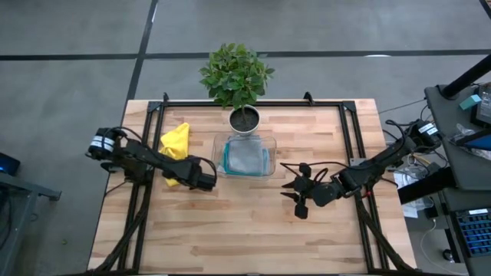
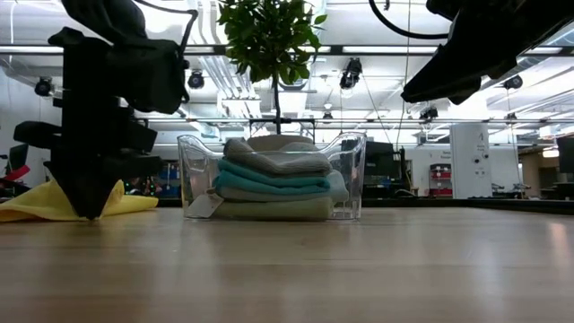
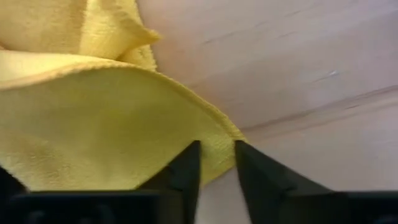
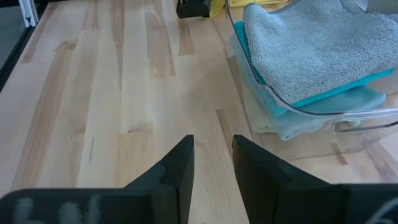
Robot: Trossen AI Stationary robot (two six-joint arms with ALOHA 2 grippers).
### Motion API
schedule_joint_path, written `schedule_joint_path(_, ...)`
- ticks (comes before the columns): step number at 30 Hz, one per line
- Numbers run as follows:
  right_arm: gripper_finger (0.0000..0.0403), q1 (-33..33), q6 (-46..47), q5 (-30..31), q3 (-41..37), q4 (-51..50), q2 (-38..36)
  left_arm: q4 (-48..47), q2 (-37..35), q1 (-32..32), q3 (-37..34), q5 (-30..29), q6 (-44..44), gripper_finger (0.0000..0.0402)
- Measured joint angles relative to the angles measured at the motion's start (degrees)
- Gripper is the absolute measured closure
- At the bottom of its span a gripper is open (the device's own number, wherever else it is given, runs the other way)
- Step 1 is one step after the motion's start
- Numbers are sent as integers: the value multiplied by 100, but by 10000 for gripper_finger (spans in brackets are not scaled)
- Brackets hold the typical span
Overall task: Fold microfiber towels
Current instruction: Fold the yellow microfiber cloth
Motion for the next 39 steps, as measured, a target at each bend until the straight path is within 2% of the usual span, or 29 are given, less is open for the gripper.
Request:
schedule_joint_path(2, 303, 0, -4, 0, 0, 2, 0, 42, 0, 2, 13, 42, -69, 365)
schedule_joint_path(4, 303, 0, -9, 0, 0, 0, 0, -51, -12, -7, 65, 116, -47, 390)
schedule_joint_path(7, 303, 0, -6, -2, 0, -1, 0, -216, -63, -72, 229, 453, 204, 398)
schedule_joint_path(13, 303, 0, -4, -7, -2, -5, 0, -115, -298, -583, 750, 1840, 665, 401)
schedule_joint_path(15, 303, 0, -11, -8, -2, -5, 0, 112, -313, -851, 922, 2025, 886, 401)
schedule_joint_path(19, 303, 0, -67, -6, -17, 7, 0, 891, -343, -1313, 1304, 2025, 1389, 401)
schedule_joint_path(23, 302, 0, -93, -1, -22, 91, 0, 1960, -341, -1529, 1615, 1157, 1941, 401)
schedule_joint_path(27, 288, 0, -103, -20, -24, 170, 0, 3348, -343, -1613, 1742, 32, 3224, 401)
schedule_joint_path(32, 247, 57, -165, -379, -28, 438, 0, 5188, -343, -1557, 1742, -969, 4720, 401)
schedule_joint_path(35, 219, 181, -355, -693, -28, 675, 0, 5916, -344, -1529, 1738, -1338, 5337, 401)
schedule_joint_path(39, 190, 331, -576, -787, -28, 917, 0, 6554, -345, -1519, 1738, -1376, 5905, 402)
